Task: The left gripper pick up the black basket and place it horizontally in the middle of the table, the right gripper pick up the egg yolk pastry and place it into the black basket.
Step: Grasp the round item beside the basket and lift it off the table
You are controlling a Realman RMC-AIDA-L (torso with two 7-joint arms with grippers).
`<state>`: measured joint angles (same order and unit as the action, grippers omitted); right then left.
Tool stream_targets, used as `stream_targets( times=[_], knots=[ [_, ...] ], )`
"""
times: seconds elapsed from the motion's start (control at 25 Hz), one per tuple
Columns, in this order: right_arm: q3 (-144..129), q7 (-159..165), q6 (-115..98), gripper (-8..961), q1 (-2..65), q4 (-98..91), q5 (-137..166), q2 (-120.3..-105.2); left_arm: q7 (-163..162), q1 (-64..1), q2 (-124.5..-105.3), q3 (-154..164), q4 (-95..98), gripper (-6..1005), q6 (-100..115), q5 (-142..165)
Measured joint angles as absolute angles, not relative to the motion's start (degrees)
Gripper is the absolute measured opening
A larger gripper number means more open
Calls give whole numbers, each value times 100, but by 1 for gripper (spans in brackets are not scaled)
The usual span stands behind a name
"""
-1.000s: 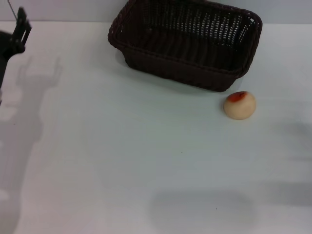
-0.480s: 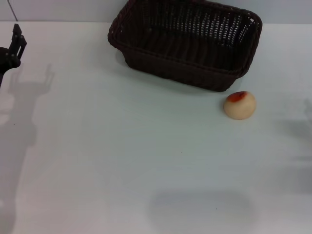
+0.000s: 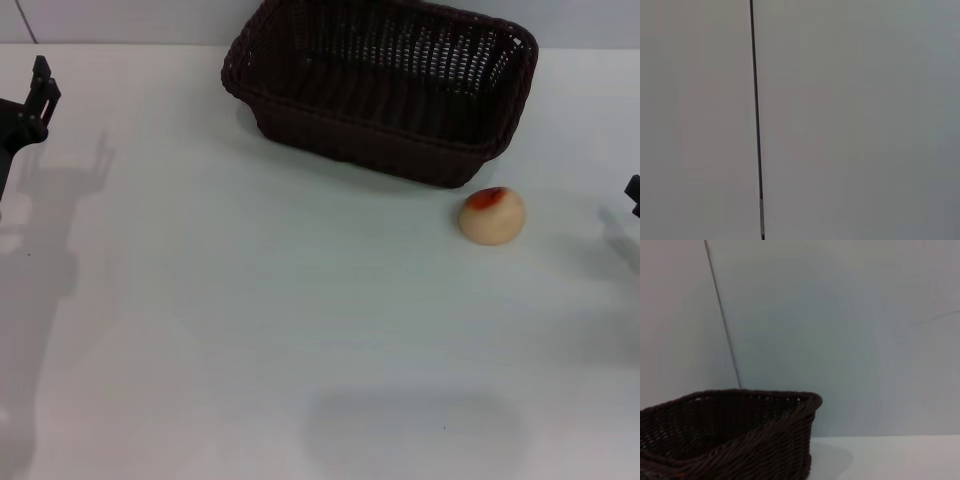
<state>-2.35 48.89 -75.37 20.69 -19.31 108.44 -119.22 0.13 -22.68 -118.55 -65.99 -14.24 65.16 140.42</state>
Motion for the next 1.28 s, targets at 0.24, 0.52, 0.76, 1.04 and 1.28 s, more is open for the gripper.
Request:
stream_targets(
  times=[0.24, 0.52, 0.76, 1.04, 1.28],
  knots=[
    [-632, 5304, -7583, 722, 2100, -2385, 10853, -11939, 10, -2268, -11857, -6584, -1456, 778, 6441, 14038],
    [-1026, 6004, -7701, 722, 2171, -3036, 10854, -11944, 9, -2318, -11856, -6587, -1465, 778, 6235, 14036],
    [-1476, 7023, -7629, 723, 2361, -3904, 10918, -11943, 8, -2345, -11857, -6579, -1478, 778, 6181, 14036],
    [-2215, 8592, -7484, 723, 2437, -5048, 11633, -11939, 6, -2353, -11862, -6571, -1478, 777, 6124, 14036],
    [-2997, 10483, -7589, 723, 2661, -6137, 13299, -11922, 0, -2356, -11865, -6584, -1476, 777, 6102, 14037]
  ],
)
